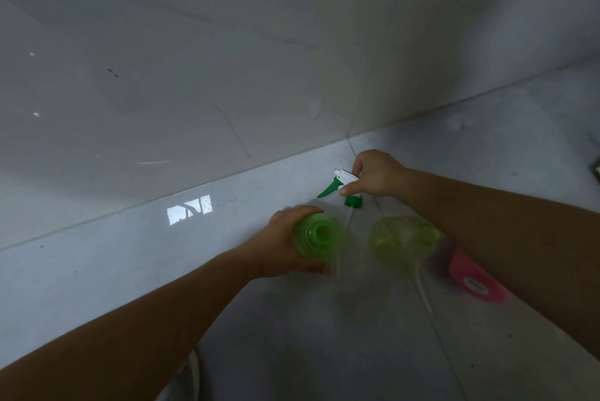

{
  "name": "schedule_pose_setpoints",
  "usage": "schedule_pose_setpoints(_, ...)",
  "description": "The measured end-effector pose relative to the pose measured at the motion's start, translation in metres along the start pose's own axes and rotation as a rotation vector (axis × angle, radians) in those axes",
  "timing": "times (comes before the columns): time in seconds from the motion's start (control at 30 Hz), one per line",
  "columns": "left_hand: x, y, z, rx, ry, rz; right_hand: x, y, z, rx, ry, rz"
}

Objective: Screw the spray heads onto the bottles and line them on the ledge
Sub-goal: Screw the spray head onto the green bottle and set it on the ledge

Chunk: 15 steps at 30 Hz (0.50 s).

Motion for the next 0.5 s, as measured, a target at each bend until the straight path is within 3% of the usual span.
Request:
schedule_pose_setpoints(0.3, 0.008, -0.004, -0.013, 0.026, -0.070, 0.000, 0.024, -0.016, -0.003, -0.093, 0.477, 0.127)
schedule_pose_setpoints(0.5, 0.039, -0.007, -0.066, 0.010, -0.085, -0.021, 0.113, -0.078, 0.015, 0.010, 0.677, -0.029)
Point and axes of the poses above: each hand's wrist, its own y-axis towards the middle knuckle, its own x-axis out of the back of the hand, z = x × y, the point moved 10 cm from there along y, towards the middle knuckle, and after that the axes turned 3 degrees about -z, right-handed, at the moved point
